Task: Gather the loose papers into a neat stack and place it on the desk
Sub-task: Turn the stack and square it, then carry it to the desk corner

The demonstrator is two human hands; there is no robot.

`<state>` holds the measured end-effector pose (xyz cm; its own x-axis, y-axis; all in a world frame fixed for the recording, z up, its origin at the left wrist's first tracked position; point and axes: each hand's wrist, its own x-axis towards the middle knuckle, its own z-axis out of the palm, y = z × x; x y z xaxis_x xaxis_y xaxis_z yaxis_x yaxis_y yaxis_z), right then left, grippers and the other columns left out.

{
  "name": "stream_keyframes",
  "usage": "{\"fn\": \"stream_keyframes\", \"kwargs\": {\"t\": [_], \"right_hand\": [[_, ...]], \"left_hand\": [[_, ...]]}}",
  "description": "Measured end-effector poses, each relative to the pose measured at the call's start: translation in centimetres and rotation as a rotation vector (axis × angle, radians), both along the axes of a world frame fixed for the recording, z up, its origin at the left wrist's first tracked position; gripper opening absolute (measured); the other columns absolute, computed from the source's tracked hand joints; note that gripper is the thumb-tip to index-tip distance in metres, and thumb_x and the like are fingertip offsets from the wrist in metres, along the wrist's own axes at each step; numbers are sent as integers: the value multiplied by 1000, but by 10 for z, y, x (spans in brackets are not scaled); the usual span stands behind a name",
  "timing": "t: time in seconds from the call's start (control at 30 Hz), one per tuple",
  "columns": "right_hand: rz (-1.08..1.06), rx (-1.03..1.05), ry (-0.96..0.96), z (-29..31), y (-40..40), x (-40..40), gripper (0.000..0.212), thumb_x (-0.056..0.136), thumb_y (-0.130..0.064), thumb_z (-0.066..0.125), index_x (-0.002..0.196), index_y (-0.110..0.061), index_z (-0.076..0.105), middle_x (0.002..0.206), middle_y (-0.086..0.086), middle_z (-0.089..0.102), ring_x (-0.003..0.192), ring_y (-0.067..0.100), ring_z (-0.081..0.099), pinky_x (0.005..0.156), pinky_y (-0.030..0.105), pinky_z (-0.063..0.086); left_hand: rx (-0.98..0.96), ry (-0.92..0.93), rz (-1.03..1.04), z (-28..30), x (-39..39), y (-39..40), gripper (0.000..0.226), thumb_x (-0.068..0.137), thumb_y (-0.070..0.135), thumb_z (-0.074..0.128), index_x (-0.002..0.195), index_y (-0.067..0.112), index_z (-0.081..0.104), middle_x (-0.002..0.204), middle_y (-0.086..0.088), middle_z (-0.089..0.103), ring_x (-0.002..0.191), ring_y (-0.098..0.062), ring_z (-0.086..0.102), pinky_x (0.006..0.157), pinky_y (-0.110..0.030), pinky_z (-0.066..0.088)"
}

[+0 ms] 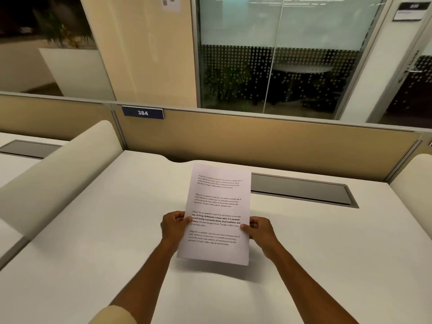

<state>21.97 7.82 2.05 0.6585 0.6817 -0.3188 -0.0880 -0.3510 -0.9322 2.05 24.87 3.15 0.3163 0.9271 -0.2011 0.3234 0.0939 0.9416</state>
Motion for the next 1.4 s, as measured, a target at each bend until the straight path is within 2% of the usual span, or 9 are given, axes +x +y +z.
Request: {"fn": "stream_keyframes", "kwargs": {"t": [0.4,0.7,0.83,0.93,1.03,1.13,1.27,1.33,1.4], "right_hand": [[34,-39,81,-8,127,-79,22,94,-4,58,114,1,67,111,12,72,103,29,69,91,41,57],[-3,-74,74,-22,215,-118,18,91,-2,62,107,0,70,106,12,73,98,28,71,85,38,59],[-16,-108,50,-25,251,-128,18,86,-5,69,104,-3,73,102,10,75,85,22,70,70,28,57],[-17,-142,25,-26,278,-132,18,83,-6,72,101,-3,74,98,11,75,77,19,65,66,27,55],[-7,-163,1,-29,310,-138,16,81,-7,74,97,-4,74,96,12,75,70,16,62,64,25,54],[-4,-178,1,-31,339,-143,18,80,-7,74,97,-2,74,95,12,75,72,18,63,71,31,57],[-16,-194,-13,-38,374,-148,14,78,-7,76,92,-1,74,80,7,72,59,12,59,57,19,52],[-34,-199,-20,-43,392,-150,12,77,-7,76,88,-2,74,77,6,71,58,13,57,59,24,53],[-54,-205,-20,-46,408,-152,10,77,-7,76,85,-3,74,78,7,72,63,17,60,69,35,59]], "left_hand": [[-87,-5,-24,-18,-77,142,12,78,7,77,90,7,74,91,-13,76,80,-33,73,83,-48,60],[-134,13,-15,-30,-114,233,21,76,7,78,96,2,73,93,-17,76,84,-36,73,85,-49,59],[-113,50,4,-33,-126,266,16,76,7,79,91,5,74,92,-17,76,84,-36,73,86,-48,58],[-79,92,23,-35,-132,291,11,76,9,79,86,7,73,93,-16,76,84,-34,72,87,-46,58],[-52,158,46,-40,-135,319,22,77,12,78,95,1,73,96,-16,75,89,-34,71,89,-45,56],[-28,198,67,-44,-137,346,24,76,13,78,96,0,73,96,-16,75,91,-35,70,87,-42,56],[23,261,88,-51,-137,380,29,76,15,80,101,2,73,100,-15,74,93,-31,69,93,-40,53],[40,279,102,-56,-136,395,31,75,13,81,102,1,73,100,-16,74,95,-31,69,95,-40,52],[54,300,109,-60,-135,408,31,74,12,81,101,0,73,100,-17,74,97,-31,68,94,-37,52]]}}
